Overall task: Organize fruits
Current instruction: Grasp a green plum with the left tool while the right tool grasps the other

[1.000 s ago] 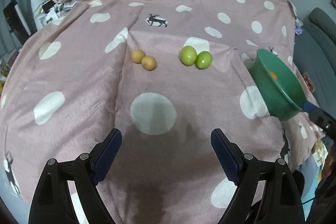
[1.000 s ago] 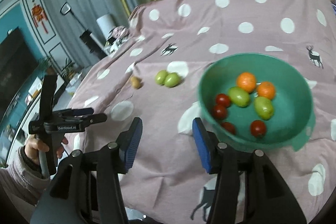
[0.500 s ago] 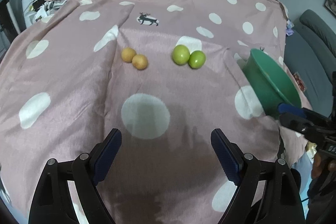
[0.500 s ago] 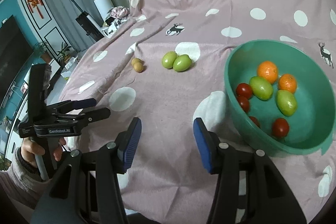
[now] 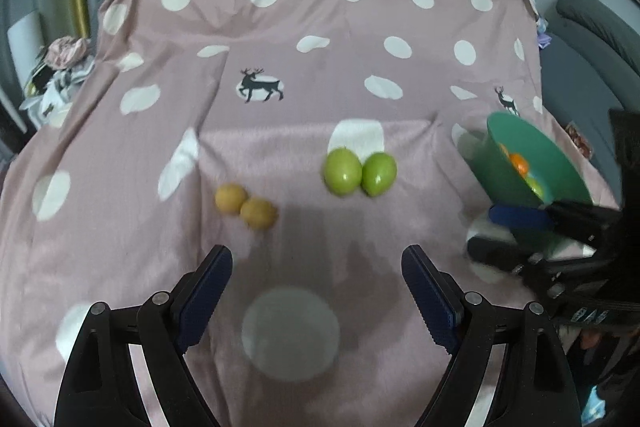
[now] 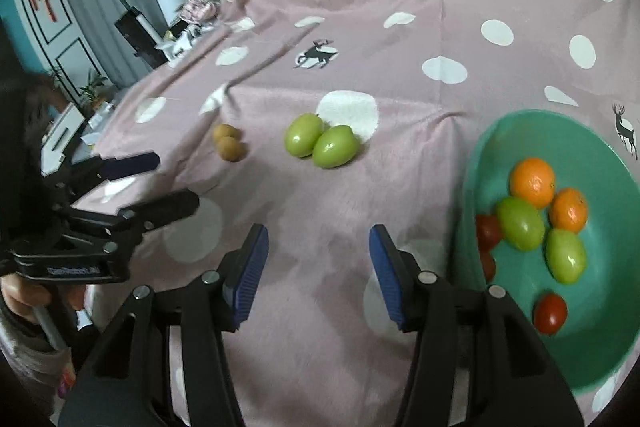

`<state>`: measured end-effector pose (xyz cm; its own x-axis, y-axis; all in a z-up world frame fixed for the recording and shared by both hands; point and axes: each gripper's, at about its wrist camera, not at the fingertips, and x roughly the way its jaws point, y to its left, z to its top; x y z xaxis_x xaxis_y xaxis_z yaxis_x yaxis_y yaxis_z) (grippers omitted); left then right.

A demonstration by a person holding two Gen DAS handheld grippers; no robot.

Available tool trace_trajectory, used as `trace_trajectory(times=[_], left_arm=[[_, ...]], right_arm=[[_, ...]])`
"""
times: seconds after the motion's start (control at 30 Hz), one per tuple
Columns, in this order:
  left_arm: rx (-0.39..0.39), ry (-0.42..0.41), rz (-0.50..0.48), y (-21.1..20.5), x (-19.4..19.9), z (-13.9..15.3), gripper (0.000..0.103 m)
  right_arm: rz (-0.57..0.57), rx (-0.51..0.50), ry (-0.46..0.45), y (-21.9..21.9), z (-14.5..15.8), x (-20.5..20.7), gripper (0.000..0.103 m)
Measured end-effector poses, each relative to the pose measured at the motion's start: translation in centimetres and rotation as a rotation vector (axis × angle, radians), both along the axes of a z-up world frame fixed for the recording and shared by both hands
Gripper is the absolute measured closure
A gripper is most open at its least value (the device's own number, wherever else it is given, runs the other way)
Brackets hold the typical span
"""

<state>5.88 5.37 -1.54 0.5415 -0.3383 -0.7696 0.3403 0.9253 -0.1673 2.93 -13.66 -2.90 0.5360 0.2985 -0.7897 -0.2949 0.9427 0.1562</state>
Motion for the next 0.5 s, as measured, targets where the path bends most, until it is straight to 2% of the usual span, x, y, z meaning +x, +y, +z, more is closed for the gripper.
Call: trace_trajectory(times=[0.13,0.2,0.33,0.5], left_arm=[[-0.026,0.025,-0.013,-0.5,2.2,0.0,0.016],[-0.015,0.025,-0.02,-1.1,3.1,0.0,0.016],[0.07,-0.001,-0.011,-2.4,5.0,-0.3,0.018],[0.055,0.059,-0.059,-2.8,6.8,-1.6,0.024]], right_arm=[[0.01,-0.04,0.035,1.3,-1.3,2.2,0.05],[0.007,-0.047,0.044,1.6,-1.7,3.1,0.05],[0.002,-0.076,0.041,2.4,-2.0,4.9,0.05],[0.028,-0.108,0.043,3.3,-2.6,6.5,0.052]])
